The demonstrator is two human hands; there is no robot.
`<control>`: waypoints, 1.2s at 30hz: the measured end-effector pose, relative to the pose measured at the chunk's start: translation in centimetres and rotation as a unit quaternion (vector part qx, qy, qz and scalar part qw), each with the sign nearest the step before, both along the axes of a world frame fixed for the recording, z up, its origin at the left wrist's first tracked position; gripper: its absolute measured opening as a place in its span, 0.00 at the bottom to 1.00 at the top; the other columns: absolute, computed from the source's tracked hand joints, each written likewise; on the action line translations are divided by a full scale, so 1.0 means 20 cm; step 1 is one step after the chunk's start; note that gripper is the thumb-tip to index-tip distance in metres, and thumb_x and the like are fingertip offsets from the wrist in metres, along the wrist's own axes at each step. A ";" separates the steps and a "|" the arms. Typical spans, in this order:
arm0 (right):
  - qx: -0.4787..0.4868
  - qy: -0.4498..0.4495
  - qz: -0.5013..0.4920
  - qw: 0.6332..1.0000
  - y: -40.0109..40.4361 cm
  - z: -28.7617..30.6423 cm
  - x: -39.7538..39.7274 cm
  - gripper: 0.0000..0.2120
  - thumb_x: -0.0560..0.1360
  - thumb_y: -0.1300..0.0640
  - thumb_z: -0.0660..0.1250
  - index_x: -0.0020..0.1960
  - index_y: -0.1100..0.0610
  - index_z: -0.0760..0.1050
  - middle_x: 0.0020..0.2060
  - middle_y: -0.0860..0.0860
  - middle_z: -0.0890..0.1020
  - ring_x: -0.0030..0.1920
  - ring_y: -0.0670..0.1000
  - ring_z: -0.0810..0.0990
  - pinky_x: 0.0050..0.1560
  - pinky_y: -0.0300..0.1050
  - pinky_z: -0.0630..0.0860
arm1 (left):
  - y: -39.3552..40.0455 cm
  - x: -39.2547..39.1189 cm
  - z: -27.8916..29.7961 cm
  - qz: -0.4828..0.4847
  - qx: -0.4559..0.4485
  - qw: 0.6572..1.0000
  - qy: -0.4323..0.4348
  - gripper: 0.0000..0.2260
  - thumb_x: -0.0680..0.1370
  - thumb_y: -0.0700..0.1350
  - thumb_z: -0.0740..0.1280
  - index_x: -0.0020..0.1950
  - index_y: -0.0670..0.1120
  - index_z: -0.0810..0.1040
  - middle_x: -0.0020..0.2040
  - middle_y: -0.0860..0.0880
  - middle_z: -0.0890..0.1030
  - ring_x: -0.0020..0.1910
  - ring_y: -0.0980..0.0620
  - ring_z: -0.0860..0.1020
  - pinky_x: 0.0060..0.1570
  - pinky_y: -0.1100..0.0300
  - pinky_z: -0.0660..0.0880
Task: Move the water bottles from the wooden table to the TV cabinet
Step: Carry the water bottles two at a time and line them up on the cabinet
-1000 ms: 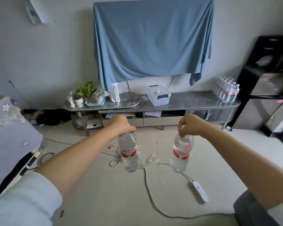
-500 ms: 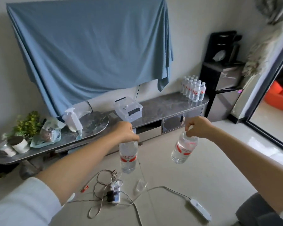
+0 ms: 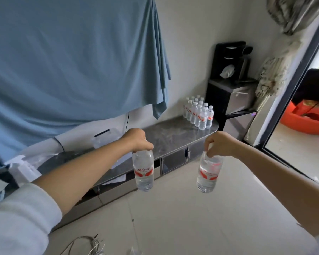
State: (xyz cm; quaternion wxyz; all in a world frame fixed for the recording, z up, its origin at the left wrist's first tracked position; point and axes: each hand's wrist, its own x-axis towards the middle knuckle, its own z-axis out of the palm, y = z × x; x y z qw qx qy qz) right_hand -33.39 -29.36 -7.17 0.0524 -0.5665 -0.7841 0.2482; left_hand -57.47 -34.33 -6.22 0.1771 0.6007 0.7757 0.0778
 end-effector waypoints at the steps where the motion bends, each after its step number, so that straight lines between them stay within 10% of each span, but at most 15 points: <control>1: 0.007 -0.004 0.004 1.000 0.09 0.01 0.02 0.09 0.68 0.66 0.69 0.33 0.54 0.78 0.32 0.47 0.73 0.34 0.46 0.71 0.30 0.35 0.67 | 0.11 0.02 0.01 0.002 0.002 1.000 -0.003 0.06 0.71 0.45 0.67 0.39 0.43 0.73 0.39 0.45 0.76 0.37 0.48 0.73 0.29 0.63 0.65; 4: 0.030 0.010 -0.015 0.999 0.38 0.04 0.08 0.08 0.69 0.65 0.69 0.47 0.62 0.82 0.34 0.49 0.73 0.35 0.47 0.71 0.25 0.31 0.66 | 0.41 0.07 0.03 0.016 0.007 1.000 -0.019 0.09 0.72 0.45 0.67 0.34 0.44 0.70 0.34 0.47 0.73 0.31 0.50 0.71 0.29 0.64 0.64; 15: 0.043 0.027 -0.076 0.996 1.30 -0.05 0.20 0.08 0.70 0.63 0.69 0.49 0.61 0.82 0.42 0.51 0.75 0.44 0.49 0.72 0.30 0.30 0.63 | 1.43 0.19 -0.01 0.002 -0.006 0.999 -0.048 0.15 0.71 0.44 0.65 0.28 0.44 0.64 0.28 0.46 0.67 0.25 0.50 0.64 0.26 0.65 0.58; 19: 0.003 -0.036 -0.050 0.998 1.68 -0.07 0.21 0.05 0.68 0.64 0.69 0.40 0.55 0.80 0.33 0.46 0.73 0.38 0.47 0.72 0.29 0.28 0.63 | 1.86 0.22 0.01 -0.060 -0.026 0.997 -0.051 0.07 0.62 0.49 0.62 0.31 0.47 0.69 0.32 0.46 0.73 0.31 0.47 0.70 0.32 0.63 0.64; 26: -0.035 -0.088 -0.081 0.992 2.20 -0.08 0.26 0.17 0.68 0.64 0.68 0.28 0.49 0.67 0.32 0.46 0.71 0.34 0.46 0.70 0.28 0.33 0.63 | 2.51 0.23 0.03 -0.107 -0.008 0.991 -0.080 0.11 0.74 0.41 0.64 0.32 0.47 0.67 0.33 0.50 0.70 0.30 0.53 0.68 0.29 0.63 0.65; 36: -0.040 -0.041 -0.146 0.988 2.92 -0.14 0.41 0.07 0.70 0.65 0.68 0.47 0.60 0.81 0.33 0.48 0.73 0.31 0.44 0.69 0.30 0.32 0.65 | 3.22 0.40 -0.05 -0.069 0.027 0.991 -0.111 0.13 0.75 0.41 0.61 0.31 0.45 0.63 0.30 0.50 0.66 0.26 0.52 0.68 0.29 0.62 0.61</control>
